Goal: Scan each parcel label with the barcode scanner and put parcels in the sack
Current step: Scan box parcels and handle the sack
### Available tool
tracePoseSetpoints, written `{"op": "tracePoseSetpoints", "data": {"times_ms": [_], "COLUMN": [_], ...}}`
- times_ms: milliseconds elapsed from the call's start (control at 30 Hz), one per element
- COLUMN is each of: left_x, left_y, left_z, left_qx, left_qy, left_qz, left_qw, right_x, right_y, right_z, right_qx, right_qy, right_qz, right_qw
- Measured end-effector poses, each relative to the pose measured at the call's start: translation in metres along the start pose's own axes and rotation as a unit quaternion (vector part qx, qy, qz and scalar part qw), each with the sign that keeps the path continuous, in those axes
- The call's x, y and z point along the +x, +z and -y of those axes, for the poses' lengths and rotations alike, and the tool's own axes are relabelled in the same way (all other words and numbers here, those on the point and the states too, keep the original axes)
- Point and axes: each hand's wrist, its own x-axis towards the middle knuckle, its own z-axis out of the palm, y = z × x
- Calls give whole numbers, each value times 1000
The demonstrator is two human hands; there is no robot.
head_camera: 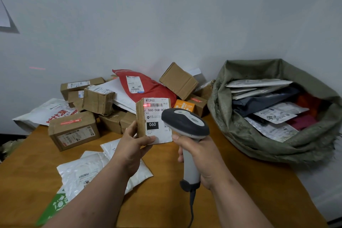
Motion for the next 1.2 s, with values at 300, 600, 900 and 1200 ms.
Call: {"op": "tracePoseSetpoints", "data": {"times_ms": [300,600,900,1200], "left_x": [3,16,61,133], "left_y": [14,56,127,233], "left_z": [6,25,33,16], "left_qx": [13,35,52,109], "left_qy": [5,-8,-51,-88], "left_qz": [6,29,64,94], "left_qw": [1000,999,995,986], "right_x": [2,9,39,94], "right_y": [-16,-64,-120,-173], "right_z": [-4,-12,-25,-11], "right_qx": [6,4,64,153], "right_qy": [8,56,89,66], "right_qz": [-8,-70,-222,-308], "right_qw": [1000,996,969,937]}}
